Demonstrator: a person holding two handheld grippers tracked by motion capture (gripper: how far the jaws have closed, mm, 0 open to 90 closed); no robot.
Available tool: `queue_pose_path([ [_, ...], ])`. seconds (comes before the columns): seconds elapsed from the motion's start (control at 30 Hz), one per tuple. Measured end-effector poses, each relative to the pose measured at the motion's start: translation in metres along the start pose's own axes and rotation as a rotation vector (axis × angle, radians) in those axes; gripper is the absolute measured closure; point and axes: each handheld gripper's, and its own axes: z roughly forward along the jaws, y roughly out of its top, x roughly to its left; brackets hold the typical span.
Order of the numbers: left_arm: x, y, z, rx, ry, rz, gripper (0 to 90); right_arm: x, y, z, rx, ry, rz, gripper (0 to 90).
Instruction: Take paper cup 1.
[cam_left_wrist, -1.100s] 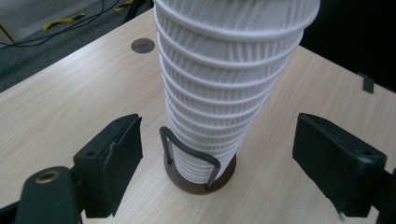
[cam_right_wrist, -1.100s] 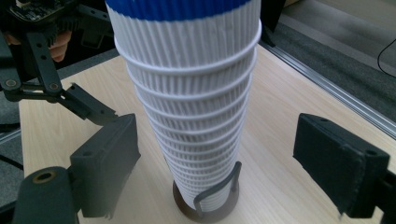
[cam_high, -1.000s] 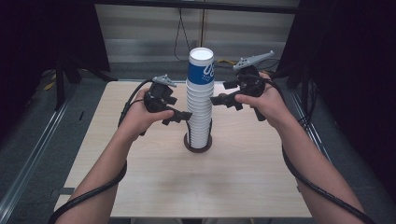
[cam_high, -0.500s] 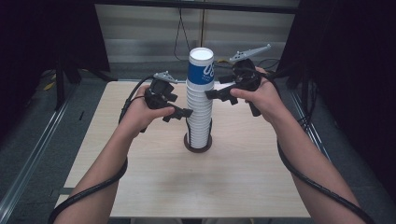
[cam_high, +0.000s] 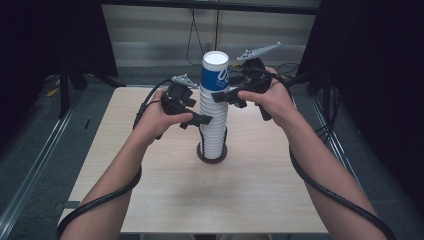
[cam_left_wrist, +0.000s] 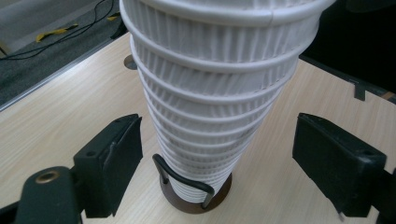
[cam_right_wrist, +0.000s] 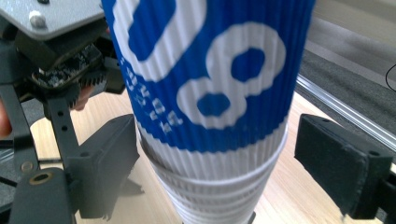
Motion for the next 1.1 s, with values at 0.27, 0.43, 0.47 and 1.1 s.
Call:
queue_pose_path([
  [0.27, 0.000, 0.003, 0.002, -0.012, -0.002, 0.002, 16.0, 0.005, 0.008, 0.009, 0.008, -0.021, -0.015, 12.2],
  [0.43, 0.000, 0.004, 0.000, -0.010, 0.000, 0.016, 16.0, 0.005, 0.009, 0.013, 0.001, -0.027, -0.011, 11.5],
  [0.47, 0.000, 0.004, 0.000, -0.007, 0.002, 0.015, 16.0, 0.005, 0.008, 0.014, 0.001, -0.026, -0.010, 11.4],
  [1.1, -0.003, 0.010, -0.006, -0.033, 0.014, 0.023, 16.0, 0.007, 0.008, 0.010, -0.021, -0.032, -0.014, 12.7],
])
